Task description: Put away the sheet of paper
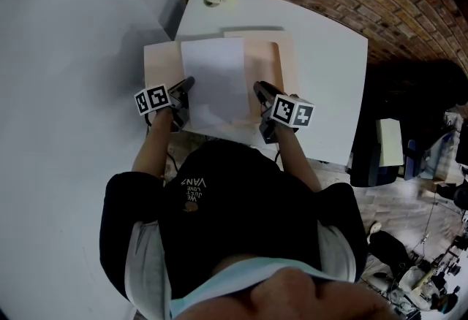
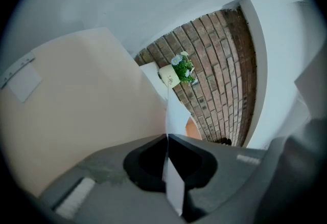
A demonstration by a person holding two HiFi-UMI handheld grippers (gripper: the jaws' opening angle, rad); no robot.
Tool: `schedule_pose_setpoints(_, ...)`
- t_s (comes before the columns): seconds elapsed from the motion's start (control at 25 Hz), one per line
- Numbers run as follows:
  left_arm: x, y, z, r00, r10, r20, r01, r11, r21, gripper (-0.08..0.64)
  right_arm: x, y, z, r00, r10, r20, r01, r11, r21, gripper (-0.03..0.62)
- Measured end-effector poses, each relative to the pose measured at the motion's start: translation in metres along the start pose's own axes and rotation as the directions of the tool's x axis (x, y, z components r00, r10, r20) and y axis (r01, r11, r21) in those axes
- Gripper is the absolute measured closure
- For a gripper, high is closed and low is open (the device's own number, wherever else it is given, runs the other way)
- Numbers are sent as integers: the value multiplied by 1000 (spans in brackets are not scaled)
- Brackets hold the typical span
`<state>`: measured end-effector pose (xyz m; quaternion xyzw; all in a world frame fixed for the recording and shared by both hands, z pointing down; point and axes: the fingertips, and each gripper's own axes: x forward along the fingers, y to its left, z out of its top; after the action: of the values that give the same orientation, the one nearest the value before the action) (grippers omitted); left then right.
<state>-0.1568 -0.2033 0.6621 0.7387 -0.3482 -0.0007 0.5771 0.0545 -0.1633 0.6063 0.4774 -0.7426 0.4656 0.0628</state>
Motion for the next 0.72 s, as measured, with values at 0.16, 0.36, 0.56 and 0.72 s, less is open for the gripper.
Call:
schedule_pose_setpoints(0.16,0,7,-4,1000,16,-11,-16,1000,-7,560,0,-2,0,1000,-1,4,1,1000,4,515)
schedule_pose_setpoints(0.36,2,8,-7,1000,21,-17,-21,1000,-10,560,-2,-4,-1,1000,-1,8,1,1000,7,515)
schedule_pose_setpoints(0.56,7,6,-9,1000,19,-22,-19,1000,-11,560,-4,-6,-1,1000,0,6,0,1000,7,515)
schedule_pose_setpoints(0.72,10,3,-9,1000,17,-25,-17,1000,-10,560,-7,-7,0,1000,-3,7,3,1000,5,515)
